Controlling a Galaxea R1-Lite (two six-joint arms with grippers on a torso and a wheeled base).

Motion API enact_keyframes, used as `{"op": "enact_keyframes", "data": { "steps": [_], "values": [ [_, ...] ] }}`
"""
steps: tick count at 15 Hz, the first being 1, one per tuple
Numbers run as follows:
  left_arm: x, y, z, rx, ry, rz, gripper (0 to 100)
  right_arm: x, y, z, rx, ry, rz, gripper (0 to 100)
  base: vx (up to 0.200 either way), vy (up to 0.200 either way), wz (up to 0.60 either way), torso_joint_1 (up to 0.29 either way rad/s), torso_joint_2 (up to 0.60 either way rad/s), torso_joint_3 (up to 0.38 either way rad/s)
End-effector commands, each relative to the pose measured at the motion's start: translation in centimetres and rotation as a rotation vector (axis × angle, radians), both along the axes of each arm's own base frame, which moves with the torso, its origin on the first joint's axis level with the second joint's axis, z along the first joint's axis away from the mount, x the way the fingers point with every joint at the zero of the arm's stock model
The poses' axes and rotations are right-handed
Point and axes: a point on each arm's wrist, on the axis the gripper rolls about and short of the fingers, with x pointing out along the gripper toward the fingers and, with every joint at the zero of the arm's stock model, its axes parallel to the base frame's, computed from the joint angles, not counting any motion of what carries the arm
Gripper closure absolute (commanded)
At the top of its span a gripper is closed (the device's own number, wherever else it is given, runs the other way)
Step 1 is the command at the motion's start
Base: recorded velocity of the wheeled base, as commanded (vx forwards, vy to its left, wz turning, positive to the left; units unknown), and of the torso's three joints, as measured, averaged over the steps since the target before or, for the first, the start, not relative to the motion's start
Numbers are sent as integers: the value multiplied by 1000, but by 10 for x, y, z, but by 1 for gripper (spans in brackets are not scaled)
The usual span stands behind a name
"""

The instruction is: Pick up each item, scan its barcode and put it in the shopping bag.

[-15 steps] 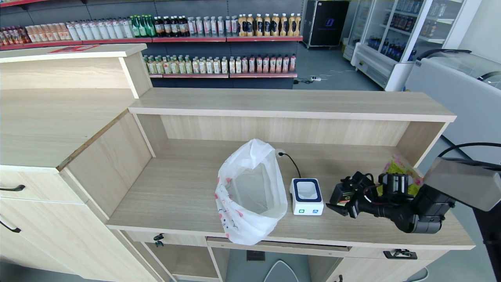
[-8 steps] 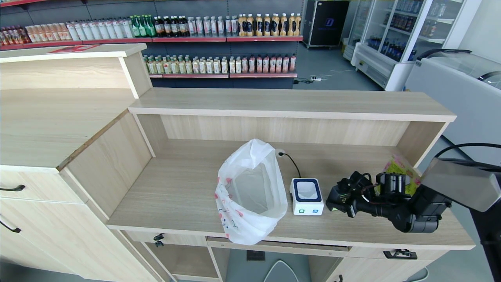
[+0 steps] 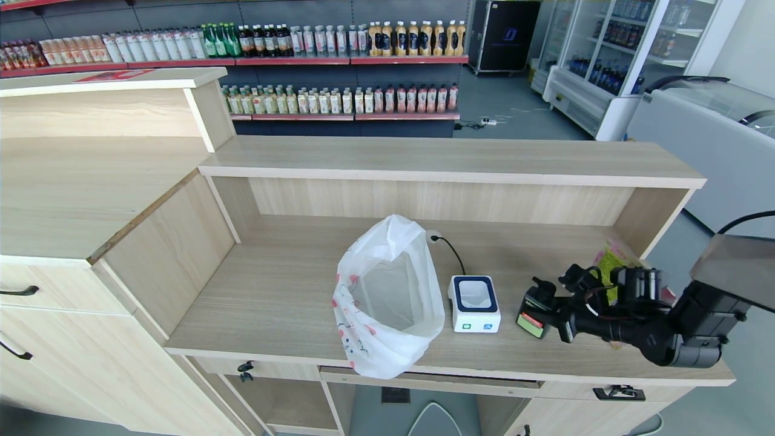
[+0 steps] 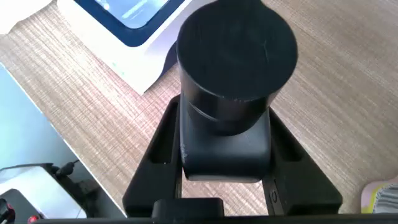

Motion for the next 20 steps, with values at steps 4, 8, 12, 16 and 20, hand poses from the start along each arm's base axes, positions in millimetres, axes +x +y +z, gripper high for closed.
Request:
{"op": "enact_keyframes", "data": {
  "steps": [4,8,12,16,20],
  "values": [
    [0,0,0,0,1,0,0,-37,-13,40,-15,-34,-43,100,0,0,0,0,0,0],
    [0,0,0,0,1,0,0,-49,-25,71,-113,-163,-46,100,0,0,0,0,0,0],
    [0,0,0,0,1,0,0,-81,-35,116,-389,-421,3,100,0,0,0,0,0,0],
    [0,0,0,0,1,0,0,-131,-45,168,-597,-651,-22,100,0,0,0,0,0,0],
    [0,0,0,0,1,0,0,-179,-37,232,-837,-1002,-24,100,0,0,0,0,0,0]
  ]
}}
